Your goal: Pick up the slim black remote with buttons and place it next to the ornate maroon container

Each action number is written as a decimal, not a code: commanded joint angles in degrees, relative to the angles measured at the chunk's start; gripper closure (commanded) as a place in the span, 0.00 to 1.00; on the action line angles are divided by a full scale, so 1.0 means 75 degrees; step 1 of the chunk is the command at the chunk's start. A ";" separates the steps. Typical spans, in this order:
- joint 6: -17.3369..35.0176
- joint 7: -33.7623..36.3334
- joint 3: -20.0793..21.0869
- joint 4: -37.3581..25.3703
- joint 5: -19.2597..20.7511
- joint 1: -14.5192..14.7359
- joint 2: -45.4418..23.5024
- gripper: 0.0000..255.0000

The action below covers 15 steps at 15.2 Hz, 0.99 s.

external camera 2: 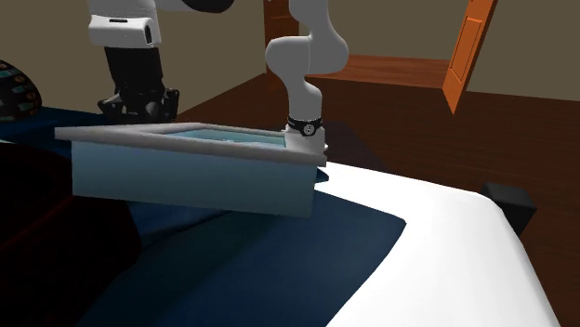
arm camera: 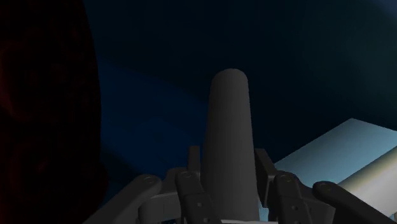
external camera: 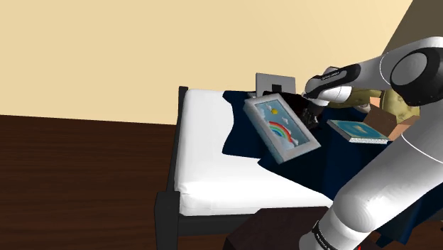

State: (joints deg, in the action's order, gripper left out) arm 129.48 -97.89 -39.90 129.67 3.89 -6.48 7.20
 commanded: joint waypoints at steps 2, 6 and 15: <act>0.0281 -0.0124 -0.0049 0.0209 -0.0160 0.0028 -0.0246 1.00; 0.0704 -0.0318 -0.0100 0.0399 -0.0414 0.0045 -0.0545 1.00; 0.1460 -0.0801 -0.0118 0.0671 -0.1067 0.0047 -0.1194 1.00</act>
State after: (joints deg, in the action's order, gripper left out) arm 143.53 -103.95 -40.51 133.95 -4.31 -5.87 -1.44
